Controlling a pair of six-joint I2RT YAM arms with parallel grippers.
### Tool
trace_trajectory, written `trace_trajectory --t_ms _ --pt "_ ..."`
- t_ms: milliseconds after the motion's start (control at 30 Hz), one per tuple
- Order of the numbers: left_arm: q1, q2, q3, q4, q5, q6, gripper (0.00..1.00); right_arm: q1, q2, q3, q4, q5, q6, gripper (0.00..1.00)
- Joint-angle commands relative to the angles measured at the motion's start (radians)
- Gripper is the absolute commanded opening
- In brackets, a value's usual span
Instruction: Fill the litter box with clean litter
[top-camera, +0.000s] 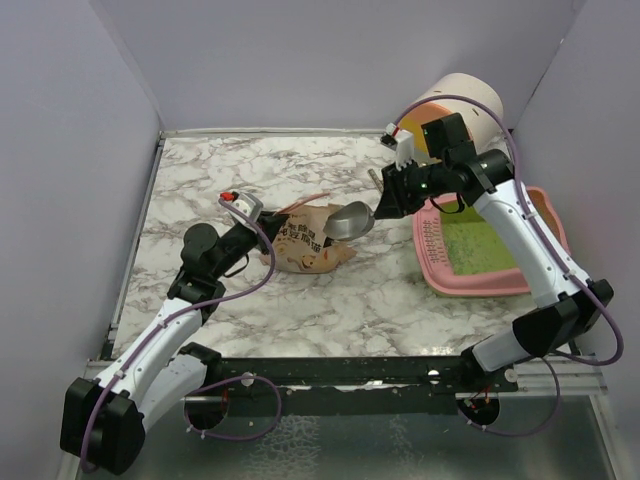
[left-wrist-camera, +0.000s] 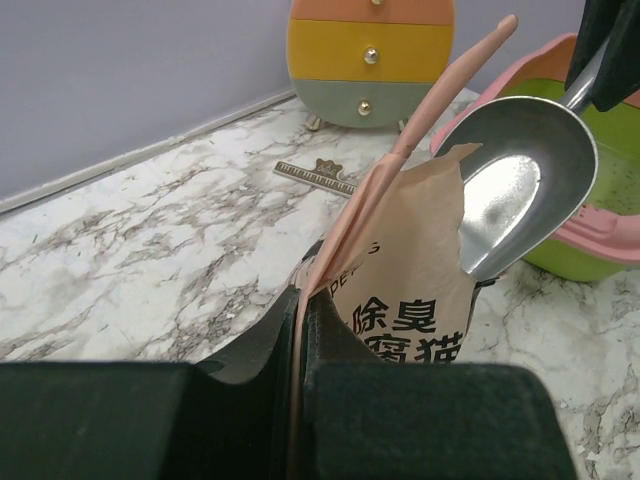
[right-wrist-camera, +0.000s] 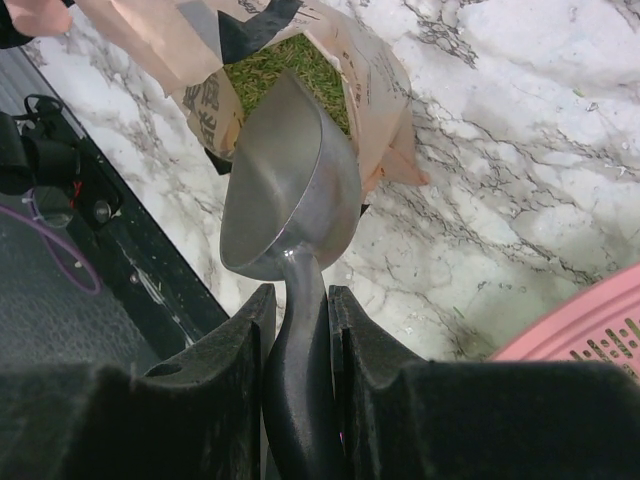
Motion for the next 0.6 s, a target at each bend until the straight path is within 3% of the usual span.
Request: trace_trajectory --t_ms 0,200,567 --pt "0.009 -0.029 0.036 0.135 0.041 -0.031 0.00 0.027 0.026 0.001 0.034 0.028 -0.005 0.01" --pt "0.012 -0.014 0.039 0.137 0.056 -0.035 0.00 0.108 0.155 0.065 0.014 0.126 0.017 0.01" --pt "0.028 0.005 0.064 0.113 0.089 -0.034 0.00 0.141 0.338 0.338 -0.107 0.303 0.027 0.01"
